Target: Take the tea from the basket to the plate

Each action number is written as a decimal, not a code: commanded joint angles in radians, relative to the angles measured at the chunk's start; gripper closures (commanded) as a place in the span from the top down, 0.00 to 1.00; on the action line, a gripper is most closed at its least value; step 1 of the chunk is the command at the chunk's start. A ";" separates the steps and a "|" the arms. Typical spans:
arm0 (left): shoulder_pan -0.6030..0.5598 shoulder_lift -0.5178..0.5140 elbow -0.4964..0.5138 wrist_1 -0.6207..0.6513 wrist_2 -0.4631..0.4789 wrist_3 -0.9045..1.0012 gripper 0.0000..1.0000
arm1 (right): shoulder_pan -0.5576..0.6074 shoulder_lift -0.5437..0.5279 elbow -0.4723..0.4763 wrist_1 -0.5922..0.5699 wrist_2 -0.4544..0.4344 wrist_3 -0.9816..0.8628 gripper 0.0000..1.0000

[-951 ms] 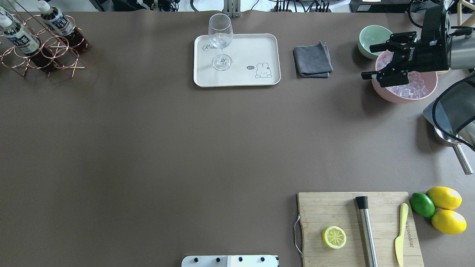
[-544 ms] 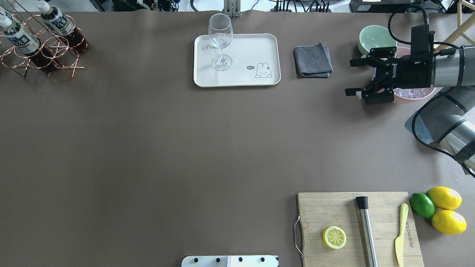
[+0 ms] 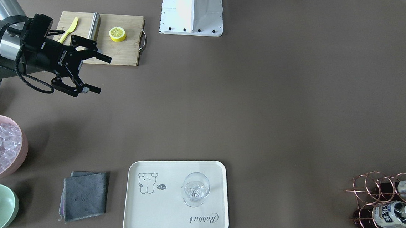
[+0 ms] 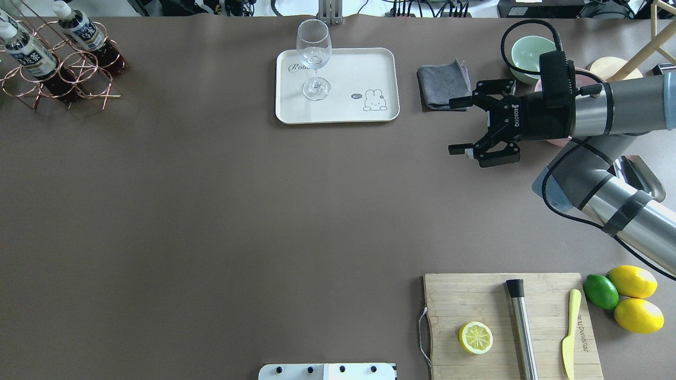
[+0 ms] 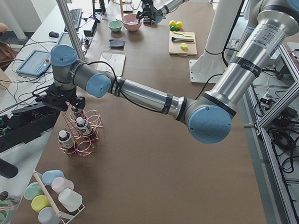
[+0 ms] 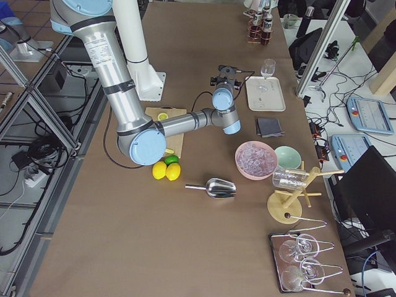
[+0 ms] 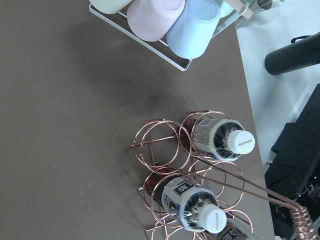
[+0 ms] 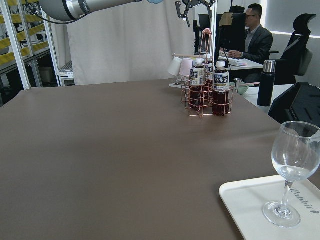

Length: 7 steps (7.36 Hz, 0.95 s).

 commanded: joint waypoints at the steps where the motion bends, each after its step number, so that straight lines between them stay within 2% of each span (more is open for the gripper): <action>1: 0.038 -0.014 0.025 -0.049 0.049 -0.041 0.97 | -0.006 0.047 -0.020 -0.001 -0.026 -0.017 1.00; 4: 0.072 -0.027 0.066 -0.093 0.073 -0.051 0.96 | -0.067 0.082 -0.023 -0.005 -0.054 -0.058 1.00; 7: 0.080 -0.027 0.098 -0.136 0.094 -0.058 0.88 | -0.104 0.071 -0.021 -0.004 -0.045 -0.041 1.00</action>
